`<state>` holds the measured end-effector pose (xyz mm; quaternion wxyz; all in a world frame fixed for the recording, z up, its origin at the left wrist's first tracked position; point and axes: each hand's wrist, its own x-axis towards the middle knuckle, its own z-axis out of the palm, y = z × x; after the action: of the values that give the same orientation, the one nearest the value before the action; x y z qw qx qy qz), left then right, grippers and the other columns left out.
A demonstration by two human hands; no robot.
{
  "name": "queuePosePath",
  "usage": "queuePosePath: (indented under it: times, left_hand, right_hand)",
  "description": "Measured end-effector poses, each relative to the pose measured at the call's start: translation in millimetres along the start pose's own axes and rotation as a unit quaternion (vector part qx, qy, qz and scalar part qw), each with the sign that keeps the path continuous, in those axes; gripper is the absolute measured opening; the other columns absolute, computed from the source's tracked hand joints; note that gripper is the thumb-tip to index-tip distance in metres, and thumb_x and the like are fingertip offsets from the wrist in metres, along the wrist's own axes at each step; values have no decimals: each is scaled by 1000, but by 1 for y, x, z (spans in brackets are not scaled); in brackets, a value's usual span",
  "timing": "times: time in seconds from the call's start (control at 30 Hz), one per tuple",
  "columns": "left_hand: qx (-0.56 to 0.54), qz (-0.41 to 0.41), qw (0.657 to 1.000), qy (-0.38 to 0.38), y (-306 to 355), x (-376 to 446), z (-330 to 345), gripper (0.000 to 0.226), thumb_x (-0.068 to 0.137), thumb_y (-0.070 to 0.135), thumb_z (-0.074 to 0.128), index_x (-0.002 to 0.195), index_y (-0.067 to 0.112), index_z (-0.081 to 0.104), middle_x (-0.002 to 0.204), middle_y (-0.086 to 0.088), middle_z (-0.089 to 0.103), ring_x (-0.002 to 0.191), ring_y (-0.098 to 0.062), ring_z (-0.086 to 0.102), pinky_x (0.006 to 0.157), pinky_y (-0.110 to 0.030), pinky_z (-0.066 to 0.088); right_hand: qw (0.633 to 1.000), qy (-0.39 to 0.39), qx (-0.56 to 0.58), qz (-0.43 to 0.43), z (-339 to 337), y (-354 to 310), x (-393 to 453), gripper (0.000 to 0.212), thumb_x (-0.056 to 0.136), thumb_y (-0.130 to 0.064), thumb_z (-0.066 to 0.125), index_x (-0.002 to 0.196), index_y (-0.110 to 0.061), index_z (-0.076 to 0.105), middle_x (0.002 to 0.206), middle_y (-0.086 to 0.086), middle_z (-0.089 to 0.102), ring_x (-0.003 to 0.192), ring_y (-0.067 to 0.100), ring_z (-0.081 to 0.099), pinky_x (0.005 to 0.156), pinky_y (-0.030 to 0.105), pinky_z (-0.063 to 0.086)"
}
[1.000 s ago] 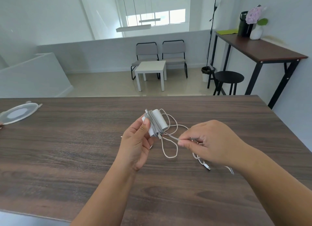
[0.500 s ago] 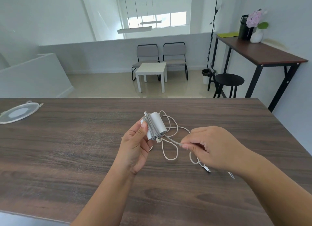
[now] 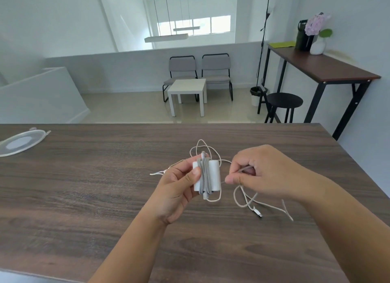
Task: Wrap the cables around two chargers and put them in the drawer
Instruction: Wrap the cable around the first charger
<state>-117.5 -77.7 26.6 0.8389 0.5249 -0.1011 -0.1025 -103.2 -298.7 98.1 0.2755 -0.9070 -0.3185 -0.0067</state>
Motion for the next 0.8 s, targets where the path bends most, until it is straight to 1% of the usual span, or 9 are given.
queuePosePath:
  times: [0.17, 0.27, 0.33, 0.4, 0.5, 0.57, 0.63, 0.7, 0.8]
  left_hand:
    - [156, -39, 987, -9, -4, 3, -3, 49, 73, 30, 77, 120, 16, 69, 101, -24, 60, 90, -31, 57, 79, -34, 56]
    - [211, -44, 976, -15, -5, 3, 2, 46, 76, 23, 77, 120, 14, 68, 76, 4, 56, 66, -16, 47, 65, -20, 48]
    - [212, -48, 976, -13, -6, 4, 4, 45, 75, 18, 76, 119, 14, 67, 72, 13, 54, 61, -11, 44, 67, -22, 45]
    - [213, -47, 976, -14, -4, 4, 4, 47, 73, 17, 78, 118, 15, 66, 72, 13, 56, 65, -16, 43, 73, -30, 43]
    - [234, -54, 971, -1, -1, 1, 7, 51, 67, 19, 83, 114, 17, 63, 73, 13, 59, 64, -15, 50, 68, -25, 46]
    - [235, -60, 970, 21, -1, 0, 8, 60, 59, 26, 88, 111, 18, 59, 75, 11, 63, 67, -16, 55, 68, -28, 48]
    - [225, -61, 971, 58, -2, 1, 8, 67, 51, 32, 88, 108, 17, 56, 76, 8, 66, 70, -17, 59, 67, -29, 48]
    - [192, -57, 975, 100, -4, 2, 11, 63, 49, 29, 88, 101, 14, 55, 74, 5, 67, 66, -13, 61, 61, -25, 48]
    - [112, -63, 981, 143, -10, 2, 22, 46, 57, 18, 89, 92, 12, 58, 82, -7, 67, 69, -16, 64, 64, -32, 53]
  right_hand:
    - [984, -117, -120, -55, -4, -7, 6, 5, 81, -33, 72, 83, -29, 68, 66, -19, 45, 77, -20, 44, 62, 7, 31]
    - [984, -117, -108, -75, -5, -9, 13, 6, 77, -32, 76, 78, -30, 71, 72, -16, 48, 80, -12, 48, 65, 8, 33]
    - [991, -101, -61, -65, -3, -4, 18, 15, 70, -33, 82, 72, -34, 67, 83, -13, 55, 85, -3, 52, 71, 11, 39]
    - [996, -83, 15, -40, -1, 0, 19, 30, 63, -32, 87, 71, -36, 59, 92, -12, 60, 81, 1, 55, 71, 15, 43]
    - [986, -103, 133, 6, 2, 2, 14, 44, 62, -23, 89, 93, -32, 59, 88, -27, 65, 58, -9, 52, 55, 6, 38]
    - [975, -134, 175, 20, 6, 4, 12, 53, 65, -20, 88, 110, -33, 62, 95, -25, 67, 62, -17, 55, 59, 4, 40]
    - [968, -136, 206, 36, 11, 9, 12, 53, 66, -25, 87, 112, -41, 65, 106, -10, 69, 81, -9, 63, 77, 15, 49]
    - [963, -128, 234, 46, 16, 15, 13, 46, 69, -27, 85, 110, -39, 68, 108, -4, 69, 99, 4, 66, 94, 37, 51]
    - [956, -98, 273, 33, 25, 22, 14, 39, 72, -23, 83, 108, -30, 70, 107, 3, 70, 104, 17, 67, 98, 46, 50]
